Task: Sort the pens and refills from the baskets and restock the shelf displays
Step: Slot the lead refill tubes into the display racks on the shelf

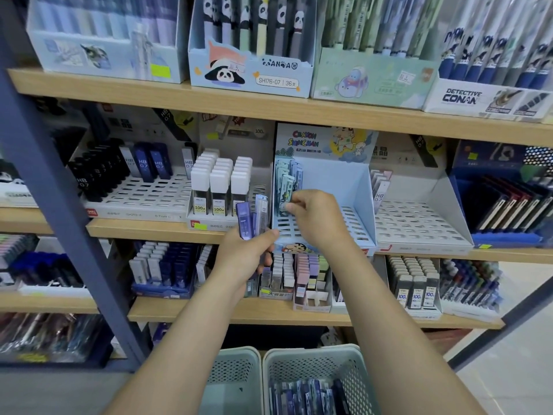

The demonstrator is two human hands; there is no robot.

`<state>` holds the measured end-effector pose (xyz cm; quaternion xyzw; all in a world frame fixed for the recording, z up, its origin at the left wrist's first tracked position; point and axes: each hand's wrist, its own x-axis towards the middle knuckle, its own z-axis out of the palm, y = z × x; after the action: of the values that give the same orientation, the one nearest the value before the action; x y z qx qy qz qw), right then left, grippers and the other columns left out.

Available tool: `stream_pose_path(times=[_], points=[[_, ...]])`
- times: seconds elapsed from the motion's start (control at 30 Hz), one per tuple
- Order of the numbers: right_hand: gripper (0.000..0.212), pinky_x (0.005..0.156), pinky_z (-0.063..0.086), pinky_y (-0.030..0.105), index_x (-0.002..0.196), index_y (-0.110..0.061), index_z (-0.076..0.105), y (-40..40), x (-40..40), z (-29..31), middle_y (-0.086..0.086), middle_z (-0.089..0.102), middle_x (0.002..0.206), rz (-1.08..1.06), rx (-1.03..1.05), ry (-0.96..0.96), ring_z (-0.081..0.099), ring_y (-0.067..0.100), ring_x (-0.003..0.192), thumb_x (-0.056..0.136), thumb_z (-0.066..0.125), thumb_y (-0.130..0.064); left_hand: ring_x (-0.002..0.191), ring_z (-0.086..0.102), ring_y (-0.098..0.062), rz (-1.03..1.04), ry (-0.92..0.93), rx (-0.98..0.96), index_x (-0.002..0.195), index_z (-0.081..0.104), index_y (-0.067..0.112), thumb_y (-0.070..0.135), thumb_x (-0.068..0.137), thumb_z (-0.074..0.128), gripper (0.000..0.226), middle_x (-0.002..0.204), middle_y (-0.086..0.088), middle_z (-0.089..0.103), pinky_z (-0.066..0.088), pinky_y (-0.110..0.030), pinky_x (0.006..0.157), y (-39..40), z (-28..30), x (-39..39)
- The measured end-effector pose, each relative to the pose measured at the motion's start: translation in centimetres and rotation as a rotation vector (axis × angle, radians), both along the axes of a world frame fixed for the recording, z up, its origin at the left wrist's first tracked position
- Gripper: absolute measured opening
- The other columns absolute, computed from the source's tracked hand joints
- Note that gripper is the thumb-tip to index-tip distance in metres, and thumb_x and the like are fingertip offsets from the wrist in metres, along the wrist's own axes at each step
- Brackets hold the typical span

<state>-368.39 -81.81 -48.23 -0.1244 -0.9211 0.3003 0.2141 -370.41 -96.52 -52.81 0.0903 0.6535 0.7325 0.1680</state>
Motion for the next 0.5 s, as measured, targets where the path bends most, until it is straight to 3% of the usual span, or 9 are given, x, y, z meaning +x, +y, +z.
stream_pose_path(times=[0.1, 0.2, 0.3, 0.4, 0.5], points=[[0.030, 0.057, 0.038, 0.022, 0.066, -0.010, 0.067, 0.1, 0.1, -0.1, -0.002, 0.058, 0.061, -0.048, -0.091, 0.034, 0.051, 0.015, 0.058, 0.093, 0.069, -0.024, 0.047, 0.052, -0.012, -0.001, -0.006, 0.005, 0.093, 0.066, 0.009, 0.016, 0.091, 0.073, 0.009, 0.066, -0.001, 0.062, 0.038, -0.024, 0.042, -0.1, 0.0, -0.1], [0.035, 0.063, 0.047, 0.031, 0.074, 0.000, 0.072, 0.4, 0.2, -0.3, 0.012, 0.068, 0.070, -0.078, -0.084, 0.071, 0.061, 0.027, 0.067, 0.089, 0.074, -0.032, 0.049, 0.052, -0.014, -0.009, 0.013, 0.010, 0.092, 0.067, 0.008, 0.015, 0.091, 0.072, 0.009, 0.065, -0.002, 0.062, 0.038, -0.025, 0.043, -0.2, 0.4, 0.0], [0.030, 0.058, 0.039, 0.024, 0.065, -0.014, 0.068, 0.3, 0.8, 0.4, -0.008, 0.059, 0.058, -0.057, -0.077, 0.132, 0.051, 0.007, 0.055, 0.090, 0.073, -0.030, 0.050, 0.052, -0.015, -0.092, 0.049, 0.065, 0.094, 0.066, 0.007, 0.015, 0.093, 0.070, 0.009, 0.067, -0.003, 0.062, 0.039, -0.025, 0.044, -0.7, 1.3, 0.1], [0.028, 0.058, 0.041, 0.020, 0.070, -0.025, 0.071, 0.3, 1.7, 1.9, -0.016, 0.061, 0.056, 0.096, -0.326, 0.116, 0.052, 0.000, 0.054, 0.097, 0.064, -0.026, 0.052, 0.052, -0.017, -0.221, 0.072, 0.116, 0.104, 0.066, 0.006, 0.012, 0.095, 0.066, 0.011, 0.069, -0.004, 0.064, 0.037, -0.024, 0.043, -1.0, 2.2, 0.3], [0.021, 0.057, 0.043, 0.025, 0.077, -0.019, 0.074, 0.3, 2.6, 2.6, -0.003, 0.067, 0.072, 0.294, -0.625, 0.008, 0.057, 0.012, 0.065, 0.096, 0.065, -0.023, 0.052, 0.053, -0.017, -0.286, 0.086, 0.118, 0.108, 0.065, 0.005, 0.011, 0.097, 0.063, 0.013, 0.071, -0.004, 0.065, 0.037, -0.023, 0.043, -0.8, 2.4, 0.6]])
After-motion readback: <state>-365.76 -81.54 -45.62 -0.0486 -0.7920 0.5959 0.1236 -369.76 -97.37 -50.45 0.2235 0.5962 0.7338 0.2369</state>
